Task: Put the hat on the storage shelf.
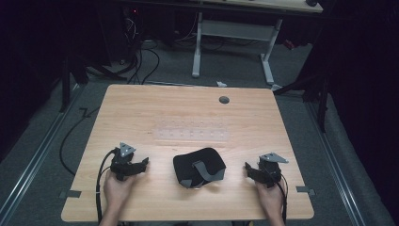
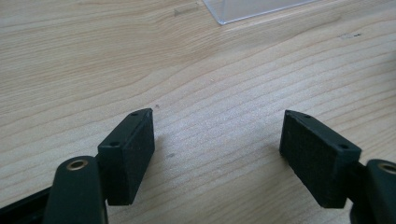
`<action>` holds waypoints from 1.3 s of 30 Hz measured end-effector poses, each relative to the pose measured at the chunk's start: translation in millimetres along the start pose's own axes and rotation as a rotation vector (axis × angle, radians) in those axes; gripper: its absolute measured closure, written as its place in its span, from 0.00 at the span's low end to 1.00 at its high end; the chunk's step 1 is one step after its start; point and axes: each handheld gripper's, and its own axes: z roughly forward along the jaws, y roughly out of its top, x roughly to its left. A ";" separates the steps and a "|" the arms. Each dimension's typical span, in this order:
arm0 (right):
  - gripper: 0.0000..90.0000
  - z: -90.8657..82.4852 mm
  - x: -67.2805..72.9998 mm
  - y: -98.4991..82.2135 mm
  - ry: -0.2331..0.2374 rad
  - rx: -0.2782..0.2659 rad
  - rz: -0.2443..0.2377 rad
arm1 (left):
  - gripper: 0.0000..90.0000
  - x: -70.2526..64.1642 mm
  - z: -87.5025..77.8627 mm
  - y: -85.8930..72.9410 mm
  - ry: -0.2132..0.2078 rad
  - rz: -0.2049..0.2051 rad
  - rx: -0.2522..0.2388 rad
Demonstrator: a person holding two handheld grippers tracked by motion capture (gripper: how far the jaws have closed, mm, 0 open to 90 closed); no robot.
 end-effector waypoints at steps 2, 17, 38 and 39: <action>0.38 0.0 0.0 0.0 0.000 0.000 0.000 | 0.30 0.0 0.0 0.0 0.000 -0.001 0.000; 0.39 -1.6 2.6 -1.2 0.034 0.002 -0.032 | 0.30 0.2 -0.1 0.2 0.001 0.001 0.002; 0.59 -35.1 20.9 6.5 0.281 -0.104 -0.010 | 0.30 0.1 -0.1 0.3 0.001 -0.002 0.001; 0.60 -36.5 23.0 9.2 0.296 -0.103 -0.013 | 0.30 0.2 -0.1 0.2 0.001 0.001 0.002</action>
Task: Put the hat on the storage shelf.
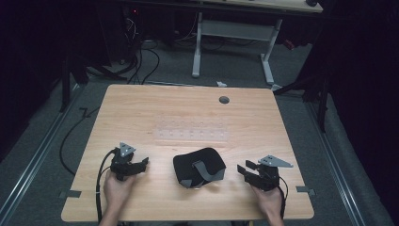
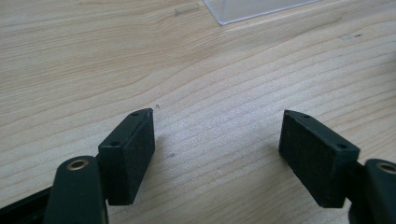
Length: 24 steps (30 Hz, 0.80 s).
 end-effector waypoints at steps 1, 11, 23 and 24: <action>0.60 -0.3 2.1 3.1 0.015 0.005 -0.005 | 0.30 -0.2 0.1 0.0 -0.001 -0.003 -0.001; 0.58 -2.6 19.4 25.7 0.121 -0.010 -0.023 | 0.30 0.0 0.0 0.0 0.000 0.000 0.000; 0.54 22.0 33.8 25.2 0.201 0.047 -0.021 | 0.30 -0.2 0.0 0.0 0.000 -0.003 -0.001; 0.55 24.3 34.0 24.0 0.206 0.049 -0.017 | 0.30 -0.2 0.0 0.0 0.000 -0.003 -0.001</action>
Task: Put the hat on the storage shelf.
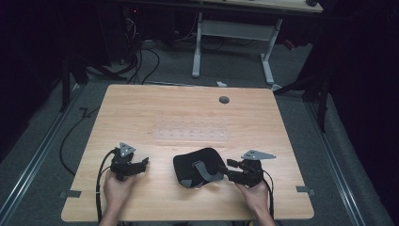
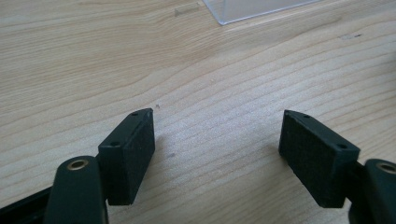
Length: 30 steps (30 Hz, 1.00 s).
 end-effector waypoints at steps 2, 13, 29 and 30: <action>0.55 1.8 -0.2 -1.0 0.002 0.005 0.004 | 0.30 0.0 0.0 0.0 0.000 0.000 0.000; 0.61 16.6 -3.8 -6.6 0.039 0.022 0.029 | 0.30 0.1 0.0 -0.1 0.001 0.002 0.000; 0.84 24.3 -7.8 -10.3 0.080 0.052 0.042 | 0.31 0.3 0.0 0.2 0.001 0.001 -0.001; 0.84 24.3 -7.8 -10.3 0.080 0.052 0.042 | 0.31 0.4 0.0 0.2 0.000 0.001 -0.001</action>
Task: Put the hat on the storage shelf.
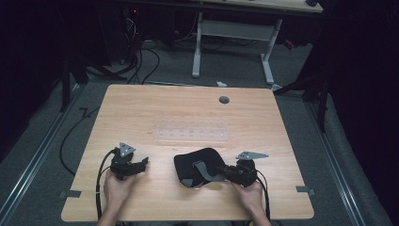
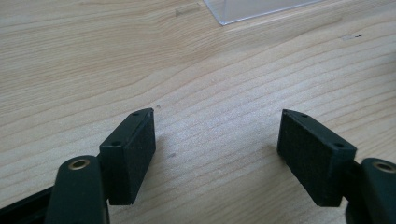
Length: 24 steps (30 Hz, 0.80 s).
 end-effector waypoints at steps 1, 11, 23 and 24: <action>0.86 -0.1 -0.2 0.0 0.005 0.003 0.002 | 0.31 0.1 -0.1 -0.1 -0.001 0.002 0.000; 0.94 -3.4 -4.6 1.7 0.082 -0.011 0.032 | 0.37 -1.4 -5.0 -0.9 -0.015 0.015 0.017; 0.95 -12.8 -7.2 2.8 0.116 -0.020 0.051 | 0.35 -21.0 -34.4 -2.3 -0.155 0.086 0.010; 0.95 -13.9 -7.8 2.9 0.115 -0.021 0.049 | 0.35 -23.9 -37.8 -1.9 -0.170 0.095 0.007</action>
